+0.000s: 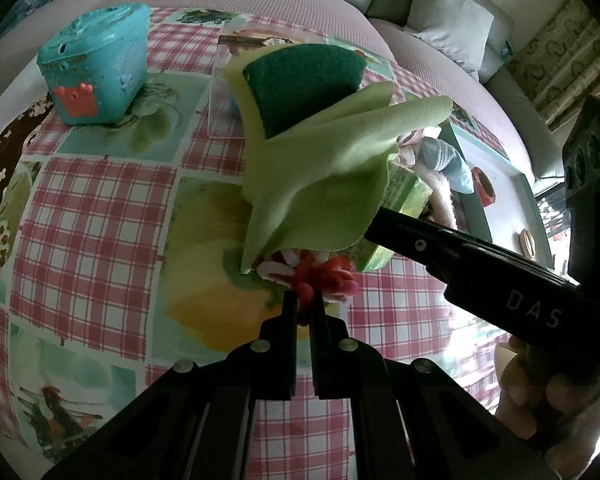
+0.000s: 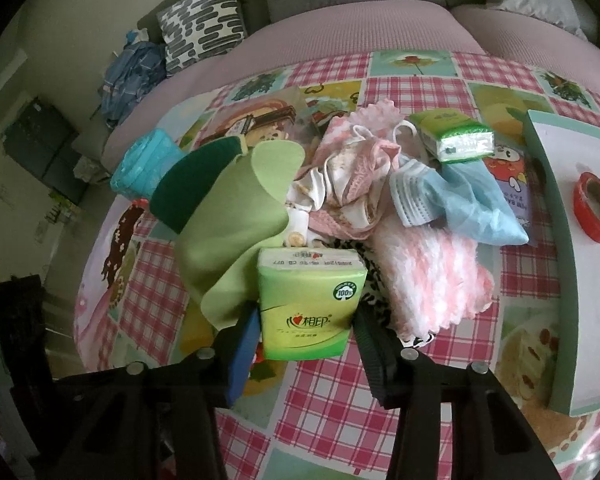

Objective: Organize soft objects
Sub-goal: 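Grasp red scrunchie with left tool while right tool grasps green tissue pack, then carry scrunchie toward white tray with left tool while right tool carries tissue pack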

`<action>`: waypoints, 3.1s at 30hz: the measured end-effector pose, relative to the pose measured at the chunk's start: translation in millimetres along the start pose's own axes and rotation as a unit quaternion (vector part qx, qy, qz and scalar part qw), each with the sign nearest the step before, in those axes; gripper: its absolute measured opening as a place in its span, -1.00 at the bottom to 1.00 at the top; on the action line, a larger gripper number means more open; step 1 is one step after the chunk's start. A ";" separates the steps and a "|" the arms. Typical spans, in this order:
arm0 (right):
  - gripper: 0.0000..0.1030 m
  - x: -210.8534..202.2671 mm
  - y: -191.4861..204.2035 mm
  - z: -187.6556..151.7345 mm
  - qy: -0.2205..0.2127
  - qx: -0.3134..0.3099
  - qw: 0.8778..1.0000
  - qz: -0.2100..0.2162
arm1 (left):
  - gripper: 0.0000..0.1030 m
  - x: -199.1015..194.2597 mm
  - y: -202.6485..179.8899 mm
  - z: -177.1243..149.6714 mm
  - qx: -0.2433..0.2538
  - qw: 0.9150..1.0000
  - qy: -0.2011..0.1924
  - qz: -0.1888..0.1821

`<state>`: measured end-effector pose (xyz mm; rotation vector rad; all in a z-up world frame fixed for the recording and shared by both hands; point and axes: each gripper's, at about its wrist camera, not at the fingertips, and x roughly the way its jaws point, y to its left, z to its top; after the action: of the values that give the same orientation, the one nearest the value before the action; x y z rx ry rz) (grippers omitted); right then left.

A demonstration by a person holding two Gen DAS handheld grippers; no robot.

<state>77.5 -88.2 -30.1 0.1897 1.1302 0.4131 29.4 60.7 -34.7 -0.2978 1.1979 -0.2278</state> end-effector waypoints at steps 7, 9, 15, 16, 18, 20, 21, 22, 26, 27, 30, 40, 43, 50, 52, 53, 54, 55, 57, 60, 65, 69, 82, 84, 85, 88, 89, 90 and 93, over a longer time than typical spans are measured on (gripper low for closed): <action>-0.03 -9.5 -3.5 -1.3 -0.013 0.007 1.000 -0.006 | -0.90 -1.1 -6.8 0.5 0.010 1.000 -0.005 0.007; -0.03 -12.4 -4.1 -2.5 -0.014 0.007 1.000 -0.008 | -0.90 -3.7 -9.1 0.4 0.014 1.000 -0.009 0.008; -0.03 -22.7 -8.3 -7.0 -0.026 0.014 1.000 -0.011 | -0.90 -14.2 -15.4 -0.1 0.024 0.999 -0.021 0.011; -0.03 -24.4 -9.7 -7.6 -0.028 0.017 0.999 -0.011 | -0.90 -16.2 -15.6 0.2 0.026 0.999 -0.023 0.011; -0.03 -27.1 -12.2 -8.4 -0.031 0.022 0.999 -0.009 | -0.90 -22.5 -17.5 1.5 0.030 0.999 -0.029 0.012; -0.03 -31.2 -14.7 -10.1 -0.036 0.027 0.999 -0.008 | -0.90 -28.3 -19.3 3.0 0.034 0.999 -0.035 0.012; -0.03 -32.9 -15.7 -10.5 -0.038 0.029 0.999 -0.007 | -0.90 -31.5 -20.8 3.2 0.036 0.999 -0.039 0.013; -0.03 -34.3 -17.1 -10.9 -0.040 0.031 0.999 -0.006 | -0.90 -33.8 -20.9 3.3 0.037 0.998 -0.041 0.013; -0.03 -39.8 -23.4 -11.9 -0.048 0.043 0.998 -0.003 | -0.91 -44.5 -23.0 3.1 0.042 0.998 -0.053 0.015; -0.03 -41.8 -24.5 -11.9 -0.051 0.044 0.998 -0.002 | -0.91 -46.8 -22.8 3.1 0.042 0.997 -0.056 0.016; -0.03 -48.4 -26.8 -11.7 -0.060 0.045 0.997 -0.004 | -0.91 -54.1 -23.2 2.4 0.042 0.997 -0.065 0.018; -0.03 -73.9 -46.8 -11.3 -0.089 0.064 0.994 -0.031 | -0.91 -79.5 -40.9 14.4 0.064 0.993 -0.098 0.021; -0.03 -82.4 -57.6 -9.8 -0.097 0.075 0.992 -0.042 | -0.91 -85.8 -56.9 22.5 0.083 0.990 -0.109 0.023; -0.03 -122.8 -100.7 -6.8 -0.140 0.121 0.978 -0.092 | -0.91 -89.1 -110.2 48.8 0.134 0.983 -0.127 0.022; -0.03 -131.8 -115.6 -7.6 -0.147 0.140 0.974 -0.105 | -0.91 -85.1 -128.7 57.6 0.145 0.981 -0.128 0.017; -0.03 -136.3 -122.7 -8.0 -0.150 0.148 0.971 -0.115 | -0.91 -81.7 -137.8 61.3 0.151 0.980 -0.126 0.013; -0.03 -141.6 -131.2 -8.4 -0.153 0.157 0.967 -0.128 | -0.91 -78.3 -146.8 63.8 0.157 0.980 -0.124 0.010; -0.03 -146.9 -139.9 -8.4 -0.155 0.168 0.964 -0.135 | -0.91 -74.4 -156.2 66.4 0.164 0.979 -0.123 0.007; -0.03 -155.5 -154.2 -8.6 -0.163 0.185 0.959 -0.140 | -0.91 -65.6 -175.0 70.0 0.178 0.977 -0.119 0.004; -0.03 -163.8 -171.7 -9.4 -0.166 0.203 0.952 -0.160 | -0.91 -49.4 -202.2 74.8 0.195 0.975 -0.111 0.000; -0.03 -161.3 -193.0 -11.6 -0.157 0.225 0.947 -0.167 | -0.91 -22.6 -240.3 79.3 0.212 0.972 -0.098 -0.013; -0.03 -165.2 -209.1 -9.7 -0.161 0.240 0.939 -0.184 | -0.91 -6.0 -262.4 81.0 0.219 0.971 -0.098 -0.023; -0.03 -173.7 -256.9 -26.4 -0.160 0.292 0.910 -0.247 | -0.91 51.0 -290.5 73.6 0.232 0.970 -0.068 -0.031; -0.03 -174.5 -262.1 -29.2 -0.159 0.298 0.906 -0.254 | -0.91 56.9 -292.3 71.7 0.235 0.970 -0.061 -0.031; -0.03 -174.9 -264.2 -30.8 -0.157 0.301 0.904 -0.260 | -0.91 58.4 -292.9 71.1 0.235 0.970 -0.059 -0.031; -0.03 -177.4 -267.5 -34.0 -0.157 0.308 0.898 -0.273 | -0.91 63.4 -294.6 67.6 0.238 0.969 -0.050 -0.034; -0.03 -178.3 -268.1 -34.7 -0.157 0.309 0.897 -0.276 | -0.91 64.8 -295.2 66.2 0.239 0.969 -0.048 -0.034; -0.03 -178.7 -268.5 -35.1 -0.157 0.309 0.896 -0.279 | -0.91 66.1 -296.1 64.6 0.241 0.969 -0.045 -0.034; -0.02 -176.3 -268.3 -34.1 -0.151 0.304 0.898 -0.282 | -0.91 70.2 -299.7 60.6 0.247 0.968 -0.040 -0.035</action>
<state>43.0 -406.9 8.5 0.4407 0.9219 -0.4884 105.8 -237.2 27.3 0.0878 1.0124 -0.5585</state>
